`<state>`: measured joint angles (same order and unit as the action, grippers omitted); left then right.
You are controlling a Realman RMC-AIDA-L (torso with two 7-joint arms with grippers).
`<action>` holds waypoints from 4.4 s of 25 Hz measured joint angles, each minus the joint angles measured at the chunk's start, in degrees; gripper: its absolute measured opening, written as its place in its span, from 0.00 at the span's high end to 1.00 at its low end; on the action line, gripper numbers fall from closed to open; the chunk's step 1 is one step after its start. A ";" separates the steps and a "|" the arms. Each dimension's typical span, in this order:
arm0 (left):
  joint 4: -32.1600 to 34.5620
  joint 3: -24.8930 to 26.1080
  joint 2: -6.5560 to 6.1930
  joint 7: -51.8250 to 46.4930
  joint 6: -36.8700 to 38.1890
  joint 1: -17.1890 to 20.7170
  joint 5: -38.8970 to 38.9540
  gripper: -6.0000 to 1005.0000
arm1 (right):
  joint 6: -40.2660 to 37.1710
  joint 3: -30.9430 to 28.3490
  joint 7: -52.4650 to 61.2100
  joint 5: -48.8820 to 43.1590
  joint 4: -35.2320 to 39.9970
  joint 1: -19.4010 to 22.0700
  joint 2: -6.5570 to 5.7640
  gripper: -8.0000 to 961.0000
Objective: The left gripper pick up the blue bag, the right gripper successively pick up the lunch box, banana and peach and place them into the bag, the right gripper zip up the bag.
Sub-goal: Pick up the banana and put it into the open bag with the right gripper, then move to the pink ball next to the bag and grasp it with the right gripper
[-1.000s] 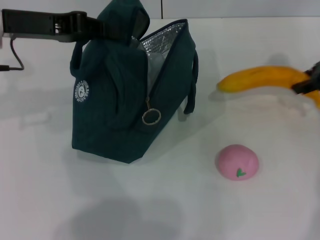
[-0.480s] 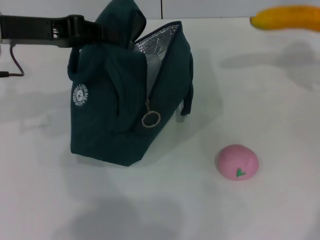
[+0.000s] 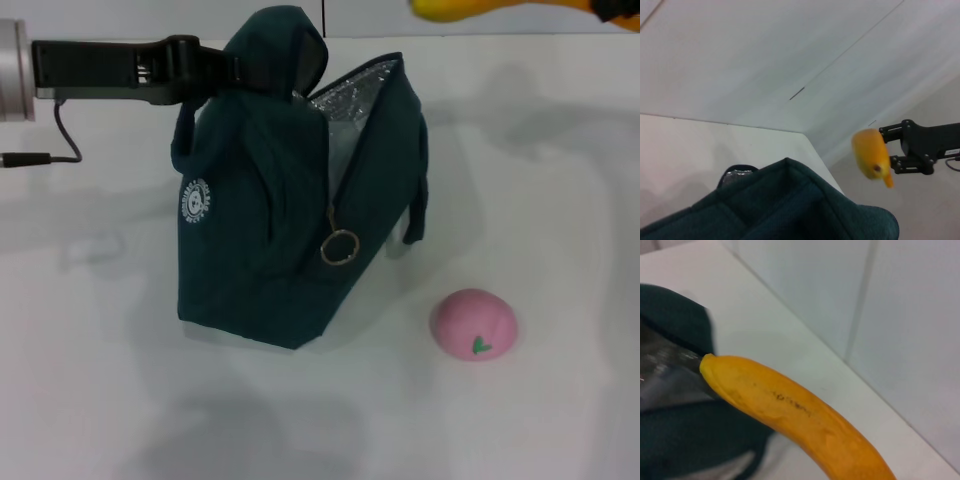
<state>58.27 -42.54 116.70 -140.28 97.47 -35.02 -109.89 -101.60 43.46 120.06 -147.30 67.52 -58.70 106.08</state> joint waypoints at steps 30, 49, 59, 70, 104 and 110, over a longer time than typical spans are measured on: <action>-2.97 -0.47 0.88 2.50 -0.27 -1.05 -0.47 0.96 | 6.60 24.84 1.32 -4.45 -4.35 -13.20 9.78 0.53; -3.87 -1.06 0.98 3.43 -0.36 -1.53 -0.51 0.96 | 14.03 38.58 0.42 4.56 -4.59 -13.39 9.97 0.53; -4.49 -0.88 0.65 3.85 -0.36 -1.63 -0.47 0.96 | 13.85 39.41 0.61 3.26 1.68 -9.27 9.73 0.47; -4.48 -0.63 0.40 3.94 -0.30 -1.08 -0.14 0.96 | 5.37 25.19 6.77 3.30 12.62 -2.88 9.47 0.20; -5.28 -0.52 0.28 4.14 -0.54 -1.26 -0.37 0.96 | -0.90 32.11 19.19 7.75 -3.96 8.31 9.80 0.18; -5.28 -0.53 0.28 4.14 -0.54 -1.23 -0.40 0.96 | 2.11 35.44 19.16 8.05 -6.34 8.40 9.94 0.18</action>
<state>52.99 -43.07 116.97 -136.14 96.93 -36.25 -110.29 -99.49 78.90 139.21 -139.25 61.18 -50.31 116.01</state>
